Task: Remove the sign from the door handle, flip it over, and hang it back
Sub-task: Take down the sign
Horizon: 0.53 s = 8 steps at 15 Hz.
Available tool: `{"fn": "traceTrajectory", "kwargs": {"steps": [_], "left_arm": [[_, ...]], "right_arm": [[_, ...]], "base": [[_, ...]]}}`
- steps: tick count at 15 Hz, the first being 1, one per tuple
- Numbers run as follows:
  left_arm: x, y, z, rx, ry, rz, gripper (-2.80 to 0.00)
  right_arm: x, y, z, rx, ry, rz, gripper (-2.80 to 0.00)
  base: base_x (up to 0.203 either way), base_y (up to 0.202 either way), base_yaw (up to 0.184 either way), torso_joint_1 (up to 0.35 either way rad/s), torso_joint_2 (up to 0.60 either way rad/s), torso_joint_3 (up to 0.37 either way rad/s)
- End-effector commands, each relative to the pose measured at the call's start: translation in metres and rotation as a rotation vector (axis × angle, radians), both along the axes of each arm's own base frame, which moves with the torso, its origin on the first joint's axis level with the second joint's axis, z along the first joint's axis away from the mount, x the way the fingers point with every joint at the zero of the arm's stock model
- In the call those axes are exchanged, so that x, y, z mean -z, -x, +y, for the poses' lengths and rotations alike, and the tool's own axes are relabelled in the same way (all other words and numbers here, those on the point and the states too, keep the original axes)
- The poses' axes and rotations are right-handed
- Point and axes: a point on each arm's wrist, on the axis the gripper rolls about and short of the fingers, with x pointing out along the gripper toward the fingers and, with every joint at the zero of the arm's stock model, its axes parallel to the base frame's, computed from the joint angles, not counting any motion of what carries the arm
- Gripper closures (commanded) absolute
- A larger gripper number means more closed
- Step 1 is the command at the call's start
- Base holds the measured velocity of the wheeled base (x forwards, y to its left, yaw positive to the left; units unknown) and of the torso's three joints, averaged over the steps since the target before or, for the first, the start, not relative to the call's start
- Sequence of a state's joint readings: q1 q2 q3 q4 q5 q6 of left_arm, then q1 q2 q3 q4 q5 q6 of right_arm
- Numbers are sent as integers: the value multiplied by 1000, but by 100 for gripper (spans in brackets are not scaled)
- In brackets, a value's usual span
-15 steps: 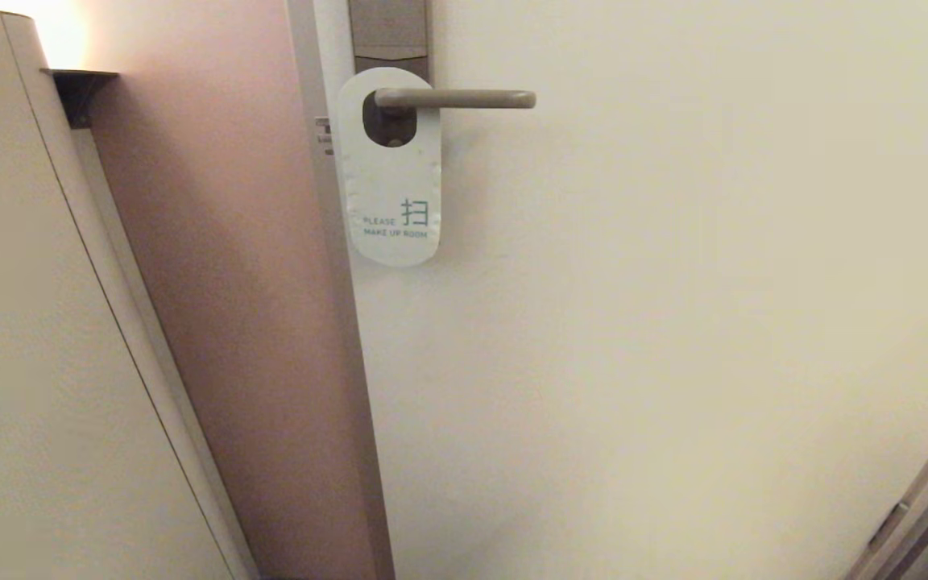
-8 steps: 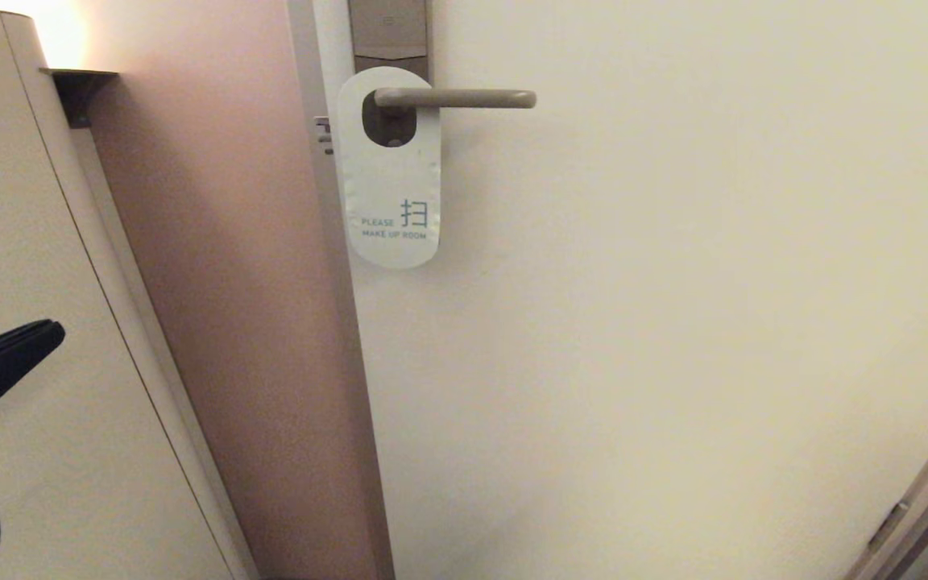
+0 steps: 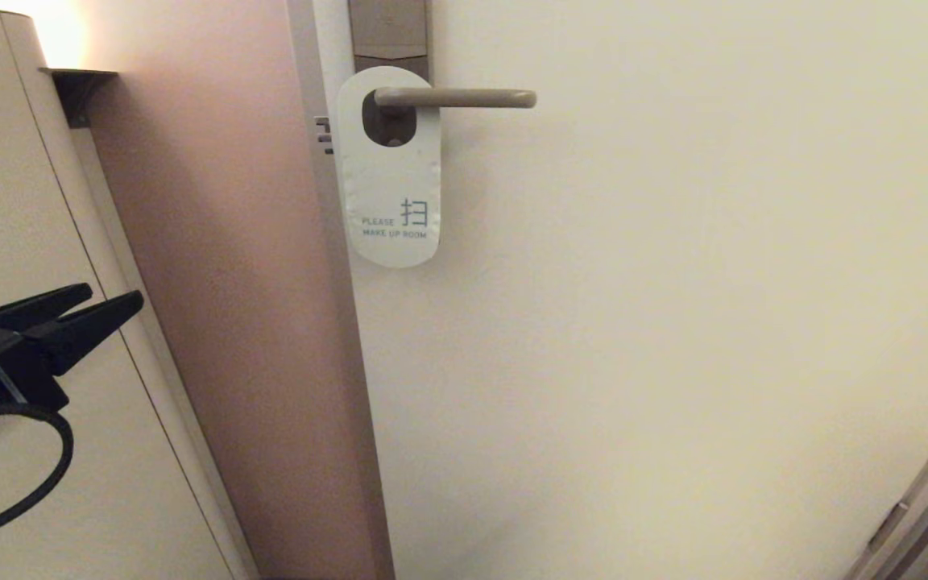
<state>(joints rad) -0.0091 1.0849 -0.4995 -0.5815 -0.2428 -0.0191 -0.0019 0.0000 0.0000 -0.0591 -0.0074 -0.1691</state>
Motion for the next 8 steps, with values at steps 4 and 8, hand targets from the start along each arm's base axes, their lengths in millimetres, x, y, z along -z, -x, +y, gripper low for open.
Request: {"fn": "traceTrajectory", "kwargs": {"steps": [4, 8], "left_arm": [[1, -28, -1, 29, 3, -8, -280], [-3, -45, -3, 134, 21, -8, -280]], "right_arm": [[0, 0, 0, 0, 1, -1, 0], [0, 0, 0, 0, 1, -1, 0]], "base": [[0, 0, 0, 0, 0, 0], [0, 0, 0, 0, 0, 0]]}}
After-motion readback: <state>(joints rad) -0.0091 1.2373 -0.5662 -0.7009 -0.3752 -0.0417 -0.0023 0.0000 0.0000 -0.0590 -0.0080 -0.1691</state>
